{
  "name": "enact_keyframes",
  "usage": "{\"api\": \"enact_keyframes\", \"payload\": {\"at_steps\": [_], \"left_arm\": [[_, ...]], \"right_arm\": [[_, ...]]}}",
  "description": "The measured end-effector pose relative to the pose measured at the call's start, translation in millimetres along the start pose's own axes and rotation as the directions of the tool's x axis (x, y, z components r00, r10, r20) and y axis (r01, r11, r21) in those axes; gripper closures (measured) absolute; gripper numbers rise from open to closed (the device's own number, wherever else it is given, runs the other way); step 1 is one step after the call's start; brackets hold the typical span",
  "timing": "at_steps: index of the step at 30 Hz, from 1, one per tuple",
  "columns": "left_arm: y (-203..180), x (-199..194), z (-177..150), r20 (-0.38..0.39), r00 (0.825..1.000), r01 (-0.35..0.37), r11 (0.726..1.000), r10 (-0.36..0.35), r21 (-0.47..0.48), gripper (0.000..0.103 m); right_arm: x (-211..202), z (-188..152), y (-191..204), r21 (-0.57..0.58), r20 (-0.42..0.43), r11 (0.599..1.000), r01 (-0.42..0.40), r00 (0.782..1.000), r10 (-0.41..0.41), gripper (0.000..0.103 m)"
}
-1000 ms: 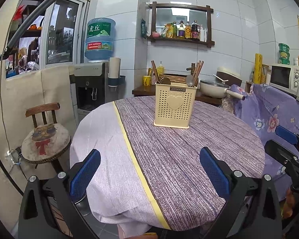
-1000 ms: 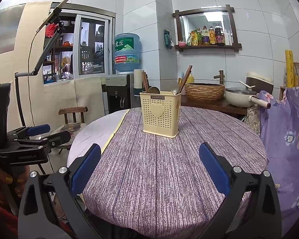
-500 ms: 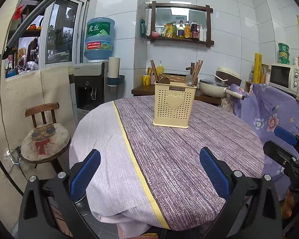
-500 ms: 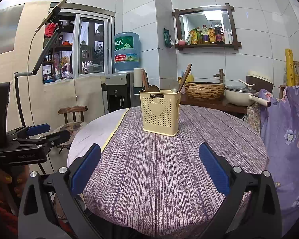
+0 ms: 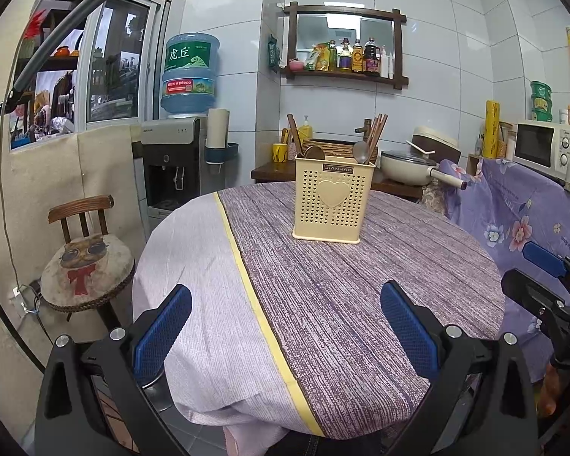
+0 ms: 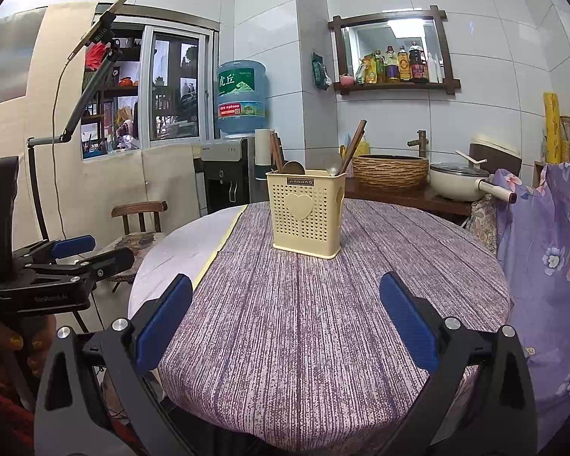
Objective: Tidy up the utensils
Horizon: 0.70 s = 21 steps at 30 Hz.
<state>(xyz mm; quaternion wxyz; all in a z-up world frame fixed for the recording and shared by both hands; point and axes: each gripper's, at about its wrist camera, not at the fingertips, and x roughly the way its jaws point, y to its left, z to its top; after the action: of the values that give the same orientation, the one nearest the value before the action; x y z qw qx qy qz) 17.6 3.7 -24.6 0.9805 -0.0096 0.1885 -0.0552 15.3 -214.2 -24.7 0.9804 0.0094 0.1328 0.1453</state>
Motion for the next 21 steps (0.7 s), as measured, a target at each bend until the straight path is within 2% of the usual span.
{"api": "enact_keyframes", "payload": {"at_steps": [16,21], "left_arm": [[-0.5,0.4,-1.3,-0.010,1.000,0.007,1.000,-0.007,-0.010,0.005],[-2.4,-1.3,0.1,-0.008,1.000,-0.017,1.000,0.017,0.000,0.005]], "right_arm": [[0.8,-2.6,-1.1,0.000,-0.003,1.000,-0.001,1.000,0.001,0.006],[2.1,-4.6,-1.2,0.004,-0.005,1.000,-0.002,1.000,0.002,0.006]]}}
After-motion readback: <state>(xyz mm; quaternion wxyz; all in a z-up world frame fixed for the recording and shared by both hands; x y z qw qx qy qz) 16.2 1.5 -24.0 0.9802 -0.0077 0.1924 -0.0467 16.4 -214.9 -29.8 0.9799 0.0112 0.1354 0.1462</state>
